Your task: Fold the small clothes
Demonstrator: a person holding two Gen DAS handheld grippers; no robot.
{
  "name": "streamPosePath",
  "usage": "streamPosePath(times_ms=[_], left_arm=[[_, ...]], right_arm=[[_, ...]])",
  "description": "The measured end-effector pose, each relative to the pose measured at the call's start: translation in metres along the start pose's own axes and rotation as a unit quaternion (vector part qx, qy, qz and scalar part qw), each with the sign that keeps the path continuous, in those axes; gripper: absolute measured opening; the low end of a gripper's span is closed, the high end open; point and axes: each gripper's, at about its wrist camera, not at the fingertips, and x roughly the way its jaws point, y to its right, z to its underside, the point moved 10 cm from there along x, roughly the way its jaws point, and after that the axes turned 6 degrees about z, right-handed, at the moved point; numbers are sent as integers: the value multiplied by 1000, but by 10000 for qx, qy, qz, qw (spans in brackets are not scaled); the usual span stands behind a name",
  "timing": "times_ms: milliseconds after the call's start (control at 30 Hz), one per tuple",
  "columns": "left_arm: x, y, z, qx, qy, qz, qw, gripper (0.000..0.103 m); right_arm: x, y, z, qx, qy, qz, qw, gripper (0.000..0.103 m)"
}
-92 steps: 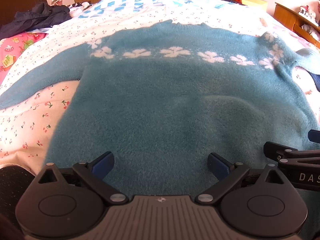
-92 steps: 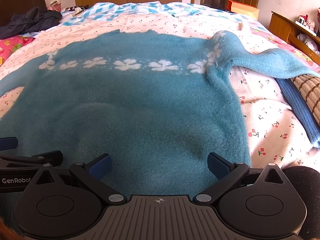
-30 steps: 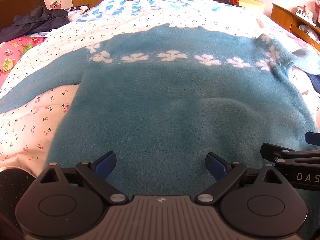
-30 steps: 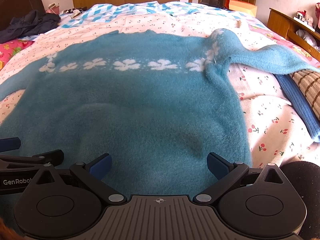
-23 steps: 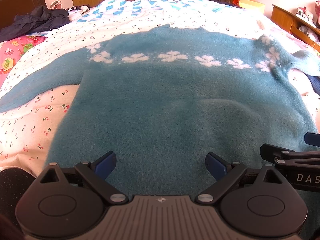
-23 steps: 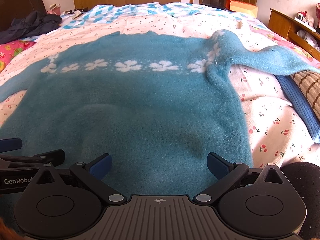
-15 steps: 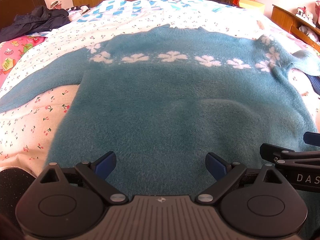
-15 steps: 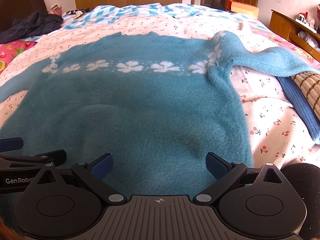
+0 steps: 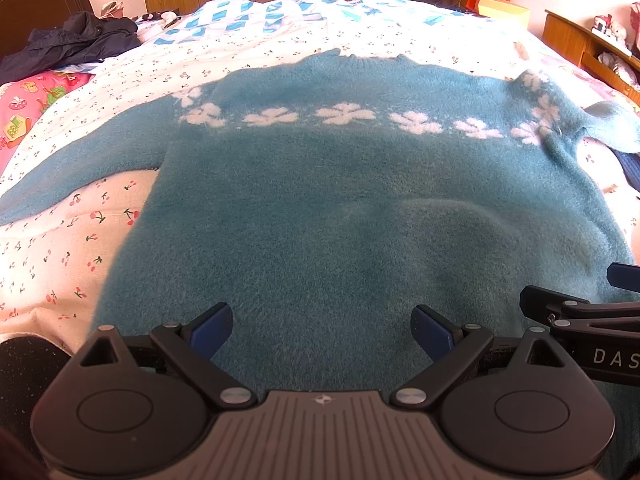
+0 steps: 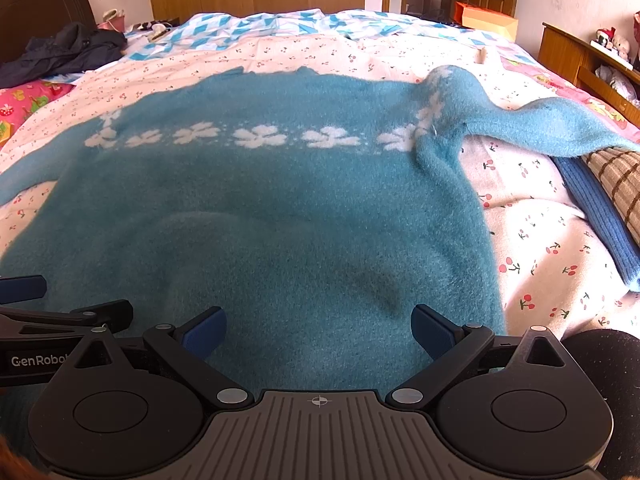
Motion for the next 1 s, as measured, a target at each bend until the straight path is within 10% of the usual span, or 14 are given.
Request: streamPosePath(times_ms=[1000], left_arm=[[0,0,-1,-22,21,30,10000,99]], right_arm=[[0,0,-2,32,43,-54,10000,98]])
